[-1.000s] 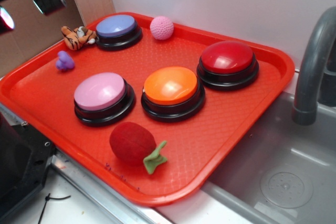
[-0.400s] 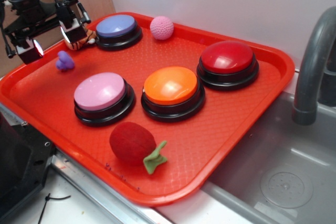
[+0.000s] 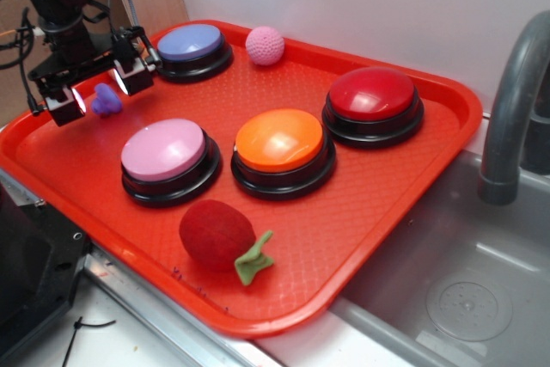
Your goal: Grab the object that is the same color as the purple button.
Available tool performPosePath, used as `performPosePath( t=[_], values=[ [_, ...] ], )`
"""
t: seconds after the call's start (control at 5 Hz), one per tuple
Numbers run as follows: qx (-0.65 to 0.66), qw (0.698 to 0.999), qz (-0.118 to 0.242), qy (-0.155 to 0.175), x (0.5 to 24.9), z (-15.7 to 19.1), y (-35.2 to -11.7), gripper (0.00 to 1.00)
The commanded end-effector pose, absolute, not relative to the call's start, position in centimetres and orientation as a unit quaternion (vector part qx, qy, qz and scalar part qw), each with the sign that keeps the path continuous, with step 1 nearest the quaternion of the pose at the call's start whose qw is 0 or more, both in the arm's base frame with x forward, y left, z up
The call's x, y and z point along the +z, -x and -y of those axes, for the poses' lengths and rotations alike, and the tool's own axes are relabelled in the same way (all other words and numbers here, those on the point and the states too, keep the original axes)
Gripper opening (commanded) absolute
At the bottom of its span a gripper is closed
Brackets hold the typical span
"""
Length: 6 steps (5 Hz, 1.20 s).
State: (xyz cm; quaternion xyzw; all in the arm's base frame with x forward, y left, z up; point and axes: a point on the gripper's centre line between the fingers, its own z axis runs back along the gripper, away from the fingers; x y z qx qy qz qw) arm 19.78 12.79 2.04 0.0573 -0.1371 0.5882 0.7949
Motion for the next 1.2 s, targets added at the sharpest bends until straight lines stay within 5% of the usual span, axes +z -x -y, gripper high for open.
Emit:
performPosePath(
  t=[0.0, 0.4, 0.6, 0.8, 1.0],
  values=[
    [0.587, 0.795, 0.146, -0.043, 1.4, -13.6, -20.4, 0.05],
    [0.572, 0.806, 0.151, -0.031, 2.9, -12.6, -20.3, 0.0],
    [0.491, 0.862, 0.126, 0.0, 4.7, -12.0, -20.6, 0.0],
    [0.385, 0.92, 0.071, 0.028, 7.9, -7.9, -22.2, 0.0],
    [0.268, 0.96, 0.058, 0.047, 10.1, -4.1, -22.3, 0.0]
  ],
)
